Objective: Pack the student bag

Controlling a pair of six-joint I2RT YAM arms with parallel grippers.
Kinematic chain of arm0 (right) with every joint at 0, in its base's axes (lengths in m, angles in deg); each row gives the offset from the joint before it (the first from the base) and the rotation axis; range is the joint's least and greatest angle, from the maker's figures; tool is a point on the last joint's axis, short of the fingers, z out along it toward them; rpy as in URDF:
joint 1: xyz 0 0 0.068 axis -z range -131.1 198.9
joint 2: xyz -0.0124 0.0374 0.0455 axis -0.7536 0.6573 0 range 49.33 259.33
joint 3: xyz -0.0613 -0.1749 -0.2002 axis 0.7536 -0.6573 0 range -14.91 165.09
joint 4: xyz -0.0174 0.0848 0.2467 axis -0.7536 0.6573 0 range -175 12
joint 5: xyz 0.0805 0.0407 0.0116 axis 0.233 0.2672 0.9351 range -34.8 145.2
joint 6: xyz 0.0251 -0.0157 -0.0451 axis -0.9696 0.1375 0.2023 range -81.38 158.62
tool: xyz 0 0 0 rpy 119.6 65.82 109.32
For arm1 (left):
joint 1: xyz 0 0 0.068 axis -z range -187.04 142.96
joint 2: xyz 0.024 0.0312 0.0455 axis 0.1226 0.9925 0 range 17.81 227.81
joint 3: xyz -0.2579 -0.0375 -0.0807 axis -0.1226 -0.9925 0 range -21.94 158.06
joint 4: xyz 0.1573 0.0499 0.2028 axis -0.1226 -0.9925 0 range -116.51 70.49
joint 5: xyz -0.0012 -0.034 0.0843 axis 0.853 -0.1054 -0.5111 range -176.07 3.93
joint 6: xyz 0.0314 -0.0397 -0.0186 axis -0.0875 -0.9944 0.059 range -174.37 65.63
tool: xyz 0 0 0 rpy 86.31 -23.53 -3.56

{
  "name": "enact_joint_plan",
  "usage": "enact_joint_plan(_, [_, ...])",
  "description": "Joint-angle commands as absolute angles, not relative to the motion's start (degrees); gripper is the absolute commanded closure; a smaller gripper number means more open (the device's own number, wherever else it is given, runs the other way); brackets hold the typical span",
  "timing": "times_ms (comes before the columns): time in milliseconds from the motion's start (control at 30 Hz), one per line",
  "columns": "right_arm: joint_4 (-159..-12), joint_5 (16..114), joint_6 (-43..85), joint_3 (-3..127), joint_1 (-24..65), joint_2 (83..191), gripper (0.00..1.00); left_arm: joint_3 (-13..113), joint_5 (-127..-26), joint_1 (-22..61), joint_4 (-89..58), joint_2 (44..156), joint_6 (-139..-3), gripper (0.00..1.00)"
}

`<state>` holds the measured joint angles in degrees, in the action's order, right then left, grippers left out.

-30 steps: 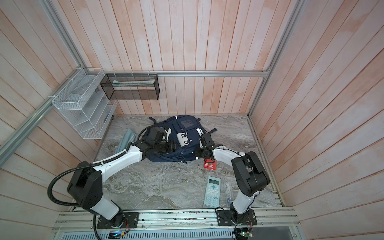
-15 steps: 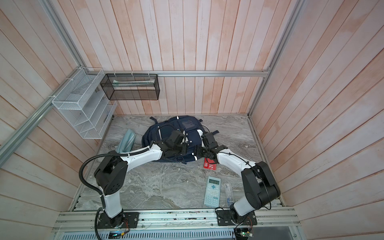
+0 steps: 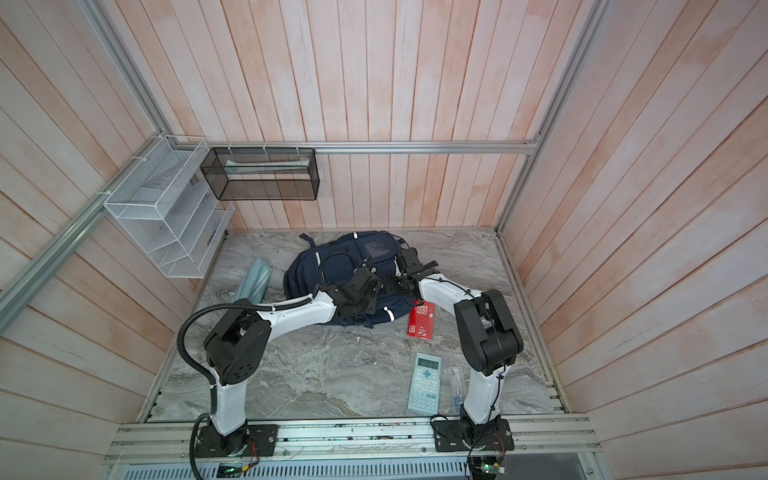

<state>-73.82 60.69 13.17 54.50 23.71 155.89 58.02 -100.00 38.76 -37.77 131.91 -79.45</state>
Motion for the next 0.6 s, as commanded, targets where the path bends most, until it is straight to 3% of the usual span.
enact_joint_plan(0, [-73.32,65.66,10.7,51.89,24.52,155.73,0.38,55.59,-100.15,39.25,-39.23,132.75,-80.78,0.64])
enact_joint_plan(100, [-75.24,66.97,10.09,50.43,24.95,154.73,0.38,54.13,-101.75,39.8,-38.76,132.68,-80.82,0.64])
enact_joint_plan(233, [-74.14,67.61,10.86,51.2,24.91,154.9,0.37,53.55,-102.7,39.72,-37.81,132.26,-79.91,0.55])
enact_joint_plan(300, [-74.12,68.1,11.66,50.79,24.74,154.05,0.35,54.29,-101.74,39.39,-37.53,133.7,-79.75,0.63])
enact_joint_plan(367, [-74.89,68.52,13.28,49.39,24.38,151.74,0.32,55.6,-102.06,39.24,-38.15,135.32,-79.34,0.83])
enact_joint_plan(433, [-75.53,67.59,14.86,47.88,24.36,149.25,0.31,56.36,-102.36,39.12,-38.85,135.27,-79.33,0.93])
enact_joint_plan(467, [-75.53,66.58,15.82,47.22,24.38,148.0,0.24,56.11,-102.2,39.18,-38.85,134.49,-79.4,0.99])
enact_joint_plan(567, [-76.6,63.12,18.13,44.65,24.21,144.27,0.25,54.3,-101.91,39.14,-38.52,130.45,-79.78,1.0])
